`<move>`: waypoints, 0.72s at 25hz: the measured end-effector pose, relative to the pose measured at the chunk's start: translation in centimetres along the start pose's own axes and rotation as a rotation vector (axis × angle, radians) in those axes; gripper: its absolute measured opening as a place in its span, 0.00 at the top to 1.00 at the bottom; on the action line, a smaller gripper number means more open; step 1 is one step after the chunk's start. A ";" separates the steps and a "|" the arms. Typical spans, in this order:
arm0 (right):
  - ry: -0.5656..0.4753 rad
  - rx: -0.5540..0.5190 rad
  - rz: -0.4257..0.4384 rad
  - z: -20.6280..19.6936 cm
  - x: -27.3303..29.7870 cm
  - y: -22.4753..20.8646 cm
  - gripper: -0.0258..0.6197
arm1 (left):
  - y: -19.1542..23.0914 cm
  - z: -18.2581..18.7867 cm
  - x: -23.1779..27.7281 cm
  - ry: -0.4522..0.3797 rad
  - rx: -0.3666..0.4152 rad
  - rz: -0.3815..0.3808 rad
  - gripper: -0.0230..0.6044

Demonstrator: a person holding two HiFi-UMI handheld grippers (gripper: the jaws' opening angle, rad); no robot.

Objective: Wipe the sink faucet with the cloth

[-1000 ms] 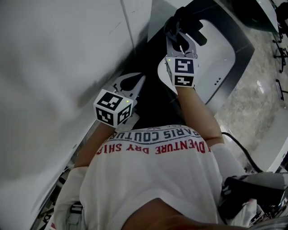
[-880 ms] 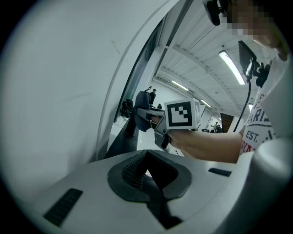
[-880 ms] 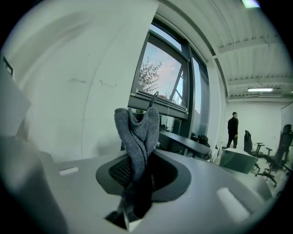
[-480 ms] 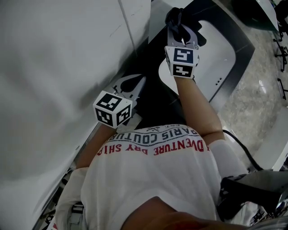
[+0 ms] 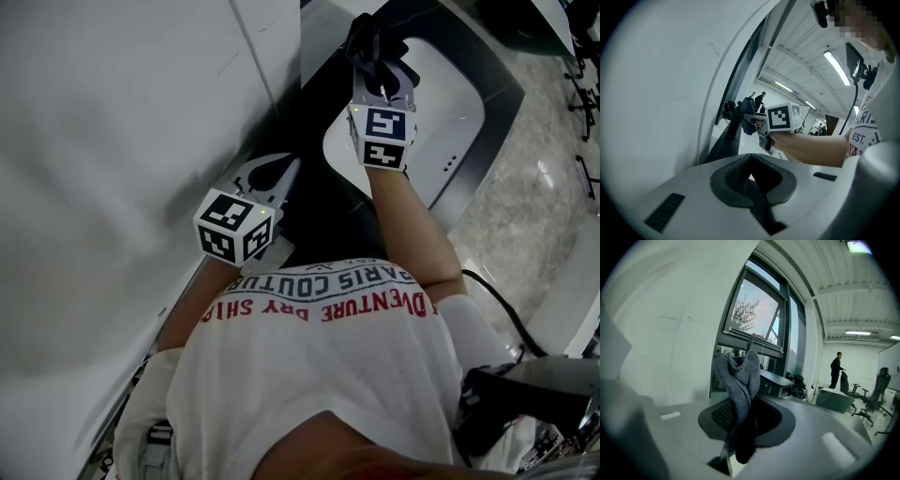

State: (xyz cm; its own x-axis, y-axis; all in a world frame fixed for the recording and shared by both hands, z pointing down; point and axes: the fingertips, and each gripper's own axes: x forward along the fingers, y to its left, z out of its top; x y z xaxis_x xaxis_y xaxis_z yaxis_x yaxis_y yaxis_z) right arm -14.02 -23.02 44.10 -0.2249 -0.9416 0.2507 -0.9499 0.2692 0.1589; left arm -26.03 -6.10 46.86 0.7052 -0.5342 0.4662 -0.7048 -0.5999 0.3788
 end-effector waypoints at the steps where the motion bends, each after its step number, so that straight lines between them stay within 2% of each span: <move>1: 0.001 -0.001 -0.006 -0.2 -0.4 -0.4 0.86 | -0.3 0.0 0.3 0.002 0.004 -0.007 0.96; 7: -0.004 0.000 -0.037 -1.3 -3.8 -3.1 0.86 | -2.7 0.2 2.0 0.025 0.044 -0.063 0.96; 13: 0.003 0.052 -0.091 -3.3 -6.3 -6.4 0.86 | -4.2 0.2 3.3 0.046 0.072 -0.094 0.96; 18: -0.007 0.063 -0.048 -2.9 -7.0 -6.6 0.86 | -5.7 0.1 4.0 0.046 0.081 -0.115 0.96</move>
State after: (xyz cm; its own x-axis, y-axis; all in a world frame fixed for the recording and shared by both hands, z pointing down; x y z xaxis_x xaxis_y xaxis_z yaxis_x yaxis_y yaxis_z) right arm -5.49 -17.61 44.05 -0.1803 -0.9546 0.2373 -0.9712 0.2109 0.1104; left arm -19.21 -4.89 46.54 0.7753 -0.4322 0.4605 -0.6096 -0.7028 0.3667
